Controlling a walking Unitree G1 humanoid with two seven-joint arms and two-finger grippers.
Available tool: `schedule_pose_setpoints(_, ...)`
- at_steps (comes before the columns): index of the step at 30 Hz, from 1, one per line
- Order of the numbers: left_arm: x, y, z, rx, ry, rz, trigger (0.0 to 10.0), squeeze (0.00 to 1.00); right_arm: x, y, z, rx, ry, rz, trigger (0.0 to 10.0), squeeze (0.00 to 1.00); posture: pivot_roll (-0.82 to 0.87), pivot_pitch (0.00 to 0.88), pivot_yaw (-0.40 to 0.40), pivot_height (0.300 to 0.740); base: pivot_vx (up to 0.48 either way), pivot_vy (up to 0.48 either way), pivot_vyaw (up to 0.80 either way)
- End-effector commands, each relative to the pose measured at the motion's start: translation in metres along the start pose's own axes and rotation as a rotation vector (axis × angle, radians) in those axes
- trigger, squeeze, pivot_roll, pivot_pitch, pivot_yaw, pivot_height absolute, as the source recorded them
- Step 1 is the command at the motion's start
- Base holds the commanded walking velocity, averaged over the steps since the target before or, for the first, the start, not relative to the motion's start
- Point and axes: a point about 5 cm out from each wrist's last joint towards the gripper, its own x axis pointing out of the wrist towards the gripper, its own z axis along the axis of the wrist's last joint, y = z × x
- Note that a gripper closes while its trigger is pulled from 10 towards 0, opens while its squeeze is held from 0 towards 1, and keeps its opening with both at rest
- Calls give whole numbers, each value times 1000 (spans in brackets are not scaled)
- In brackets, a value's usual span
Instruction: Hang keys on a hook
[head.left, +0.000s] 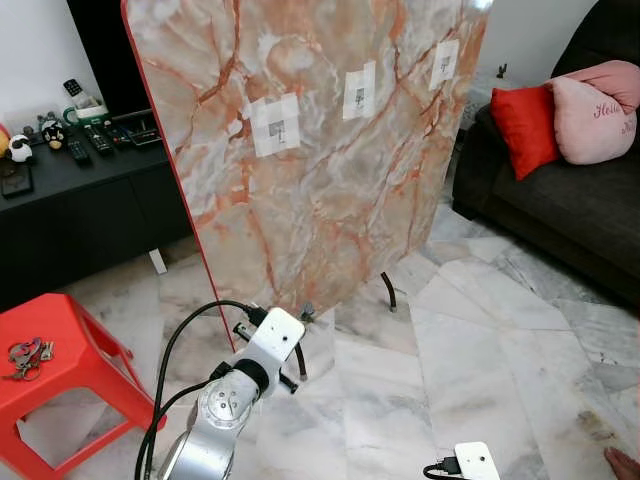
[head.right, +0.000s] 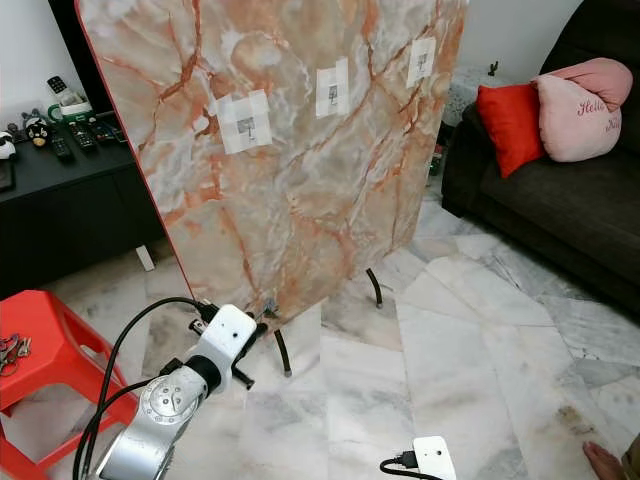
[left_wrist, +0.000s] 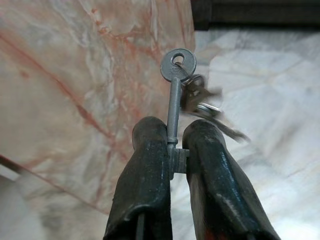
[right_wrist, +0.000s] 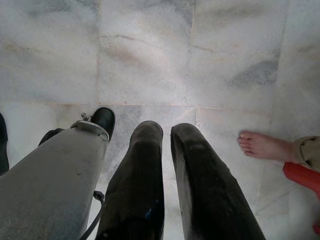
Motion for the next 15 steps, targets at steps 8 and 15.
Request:
schedule_pose_setpoints(8, 2, 10, 15, -62, -62, 93, 10000, 0, -1, -5, 1, -3, -6, -5, 10000, 0, 76, 0, -92, 740, 0, 0, 0)
schedule_pose_setpoints(15, 6, 16, 23, -71, -96, 138, 10000, 0, -1, -5, 1, -6, -6, -4, 10000, 0, 74, 0, -95, 740, 0, 0, 0)
